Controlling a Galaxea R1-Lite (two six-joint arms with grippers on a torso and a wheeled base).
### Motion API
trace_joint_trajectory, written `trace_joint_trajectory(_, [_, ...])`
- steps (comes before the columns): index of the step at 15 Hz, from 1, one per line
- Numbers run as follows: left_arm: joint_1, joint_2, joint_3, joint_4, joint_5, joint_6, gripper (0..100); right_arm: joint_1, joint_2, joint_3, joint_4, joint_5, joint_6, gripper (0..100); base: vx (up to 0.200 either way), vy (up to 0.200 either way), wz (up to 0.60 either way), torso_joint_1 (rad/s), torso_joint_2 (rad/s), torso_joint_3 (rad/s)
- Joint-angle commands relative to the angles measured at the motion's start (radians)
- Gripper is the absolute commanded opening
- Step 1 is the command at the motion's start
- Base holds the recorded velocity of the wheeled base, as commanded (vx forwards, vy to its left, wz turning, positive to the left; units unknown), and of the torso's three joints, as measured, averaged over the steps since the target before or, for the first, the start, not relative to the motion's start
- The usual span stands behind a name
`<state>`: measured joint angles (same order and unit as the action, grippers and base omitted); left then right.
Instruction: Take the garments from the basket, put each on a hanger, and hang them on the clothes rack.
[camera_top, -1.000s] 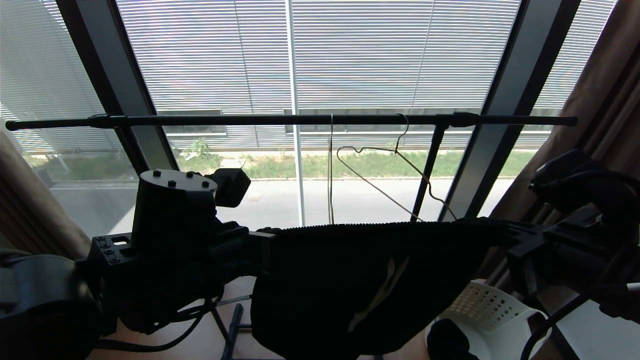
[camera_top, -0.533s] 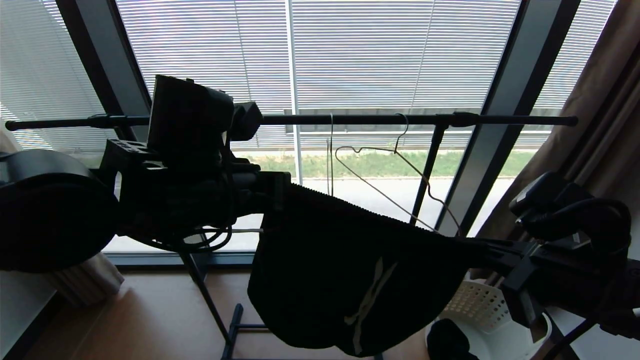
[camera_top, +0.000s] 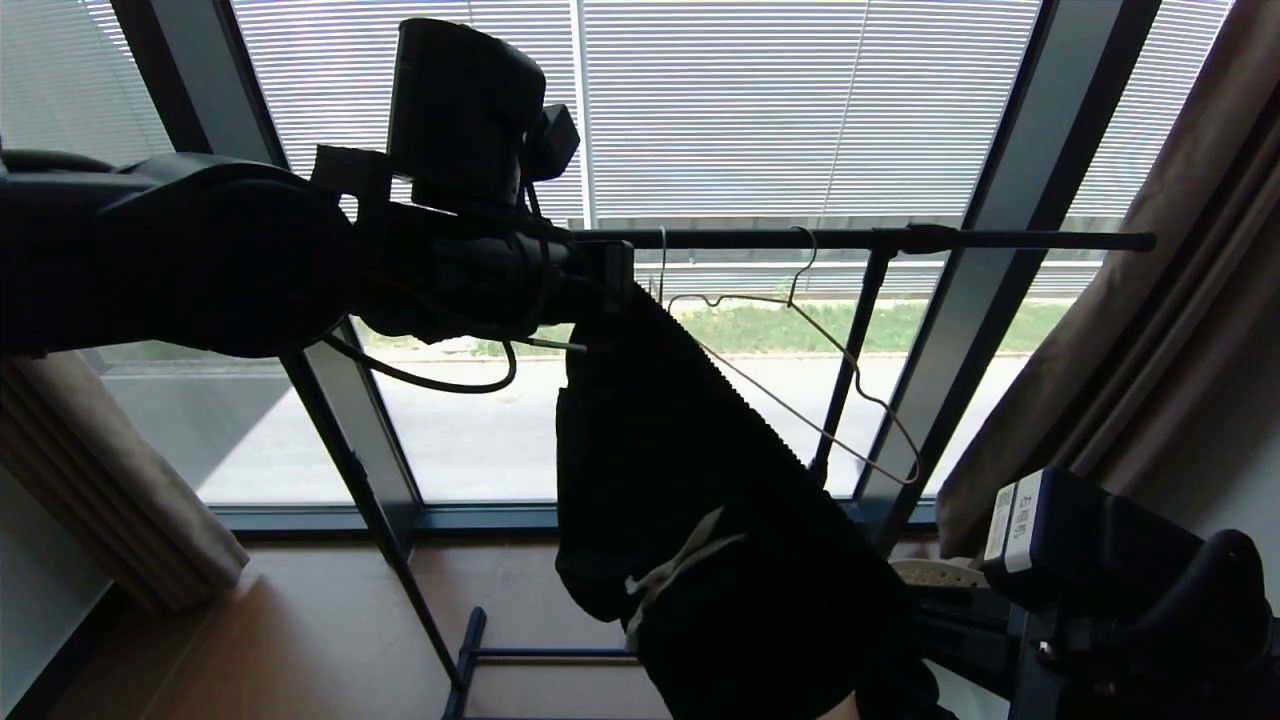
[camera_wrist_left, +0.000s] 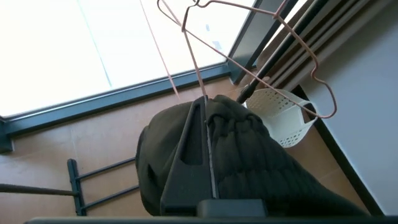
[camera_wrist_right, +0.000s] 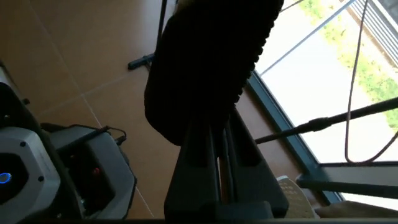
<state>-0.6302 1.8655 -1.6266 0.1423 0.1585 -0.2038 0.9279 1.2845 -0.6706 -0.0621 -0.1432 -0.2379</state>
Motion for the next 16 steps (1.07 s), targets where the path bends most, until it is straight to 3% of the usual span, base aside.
trace_joint_trajectory(1, [-0.003,0.057,-0.053,0.000,0.001,0.000,0,0.101,0.035,-0.023,-0.004,0.004,0.051,0,0.000,0.000,0.00,0.000,0.00,0.000])
trace_joint_trajectory(4, [-0.009,0.064,-0.072,0.013,0.001,0.001,0,0.193,0.104,-0.090,-0.008,0.002,0.223,0,0.000,0.000,0.00,0.000,0.00,0.000])
trace_joint_trajectory(8, [-0.011,0.064,-0.070,0.014,0.001,0.004,0,0.235,0.180,-0.136,-0.096,-0.001,0.347,0,0.000,0.000,0.00,0.000,0.00,0.000])
trace_joint_trajectory(14, [-0.011,0.058,-0.059,0.014,0.003,0.003,0,0.183,0.162,-0.102,-0.113,-0.010,0.347,0,0.000,0.000,0.00,0.000,0.00,0.000])
trace_joint_trajectory(15, [-0.009,0.021,-0.026,0.016,0.003,0.003,0,0.089,0.084,-0.035,-0.104,-0.016,0.342,0,0.000,0.000,0.00,0.000,0.00,0.000])
trace_joint_trajectory(16, [-0.008,0.007,-0.010,0.016,0.001,0.004,0,0.058,0.069,-0.018,-0.096,-0.022,0.342,0,0.000,0.000,0.00,0.000,0.00,0.000])
